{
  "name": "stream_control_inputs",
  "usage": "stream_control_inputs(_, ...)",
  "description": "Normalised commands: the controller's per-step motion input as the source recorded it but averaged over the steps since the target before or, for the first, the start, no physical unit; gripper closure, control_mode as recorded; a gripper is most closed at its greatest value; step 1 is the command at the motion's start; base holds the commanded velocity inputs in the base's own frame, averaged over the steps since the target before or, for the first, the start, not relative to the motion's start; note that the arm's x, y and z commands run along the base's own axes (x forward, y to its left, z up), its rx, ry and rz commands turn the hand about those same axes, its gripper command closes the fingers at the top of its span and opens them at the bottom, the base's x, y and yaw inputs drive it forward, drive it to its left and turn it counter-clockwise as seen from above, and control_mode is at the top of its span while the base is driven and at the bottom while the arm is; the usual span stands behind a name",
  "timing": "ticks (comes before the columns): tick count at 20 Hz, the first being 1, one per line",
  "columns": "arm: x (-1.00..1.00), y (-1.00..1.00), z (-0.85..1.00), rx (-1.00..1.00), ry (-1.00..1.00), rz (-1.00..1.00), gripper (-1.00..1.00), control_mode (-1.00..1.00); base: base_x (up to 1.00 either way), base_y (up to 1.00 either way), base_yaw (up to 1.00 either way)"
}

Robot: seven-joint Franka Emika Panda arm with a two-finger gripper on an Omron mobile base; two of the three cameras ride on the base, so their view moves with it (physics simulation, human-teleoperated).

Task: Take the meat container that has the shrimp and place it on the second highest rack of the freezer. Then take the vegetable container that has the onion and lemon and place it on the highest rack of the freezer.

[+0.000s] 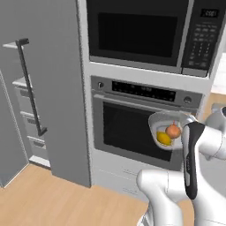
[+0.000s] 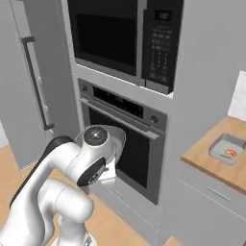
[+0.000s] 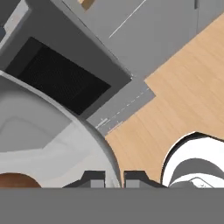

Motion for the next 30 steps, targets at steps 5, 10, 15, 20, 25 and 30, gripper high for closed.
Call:
stream_control_inputs(5, 0.00, 0.00, 0.00, 0.00, 0.00, 0.00, 1.00, 1.00, 0.60, 1.00, 0.32)
stream_control_inputs(10, 0.00, 0.00, 0.00, 0.00, 0.00, 0.00, 1.00, 1.00, 1.00, 1.00, 0.11)
stream_control_inputs(15, 0.00, 0.00, 0.00, 0.00, 0.00, 0.00, 1.00, 1.00, 1.00, 1.00, 0.00)
stream_control_inputs(20, 0.00, 0.00, 0.00, 0.00, 0.00, 0.00, 1.00, 1.00, 1.00, 1.00, 0.00)
stream_control_inputs(25, 0.00, 0.00, 0.00, 0.00, 0.00, 0.00, 1.00, 1.00, 1.00, 1.00, -0.06)
stream_control_inputs(30, 0.00, 0.00, 0.00, 0.00, 0.00, 0.00, 1.00, 1.00, 0.89, 1.00, -0.42)
